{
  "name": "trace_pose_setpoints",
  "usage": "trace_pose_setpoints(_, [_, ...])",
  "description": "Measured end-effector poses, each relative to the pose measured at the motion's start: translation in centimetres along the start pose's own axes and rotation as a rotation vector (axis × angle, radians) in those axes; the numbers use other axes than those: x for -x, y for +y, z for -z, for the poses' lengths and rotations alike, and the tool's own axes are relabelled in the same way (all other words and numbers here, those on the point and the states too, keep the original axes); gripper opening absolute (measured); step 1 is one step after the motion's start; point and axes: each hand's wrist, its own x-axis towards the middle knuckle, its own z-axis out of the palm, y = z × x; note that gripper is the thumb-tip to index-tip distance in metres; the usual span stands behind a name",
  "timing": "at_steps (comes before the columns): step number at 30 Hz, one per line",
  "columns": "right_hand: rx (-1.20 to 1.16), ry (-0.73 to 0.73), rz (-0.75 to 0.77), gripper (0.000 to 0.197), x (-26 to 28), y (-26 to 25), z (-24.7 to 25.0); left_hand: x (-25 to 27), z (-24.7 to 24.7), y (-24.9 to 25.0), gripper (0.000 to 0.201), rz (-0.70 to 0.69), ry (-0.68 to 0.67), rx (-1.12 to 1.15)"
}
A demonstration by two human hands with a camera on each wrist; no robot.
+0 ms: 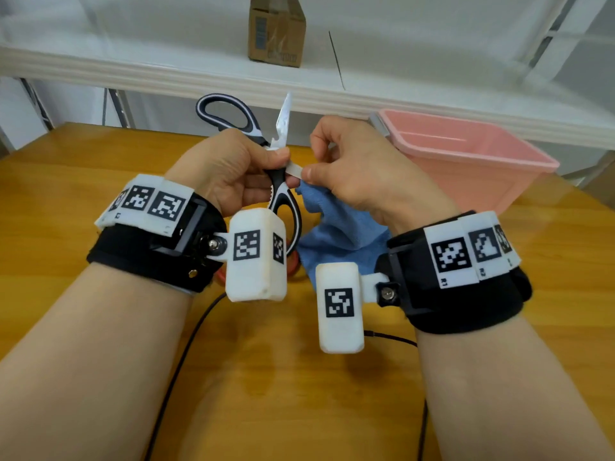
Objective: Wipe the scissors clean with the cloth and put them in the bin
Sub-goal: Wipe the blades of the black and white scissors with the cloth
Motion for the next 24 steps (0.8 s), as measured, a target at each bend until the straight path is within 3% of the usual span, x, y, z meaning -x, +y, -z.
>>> trace_pose_setpoints(16, [0.146,-0.119,-0.061,0.029,0.5,1.0,2.2,-0.5,1.2,-0.1,0.003,0.035,0.030,0.020])
trace_pose_setpoints(24, [-0.082,0.149,-0.067,0.023,-0.1,1.9,2.7,-0.3,1.9,0.0,0.005,0.063,-0.037,0.070])
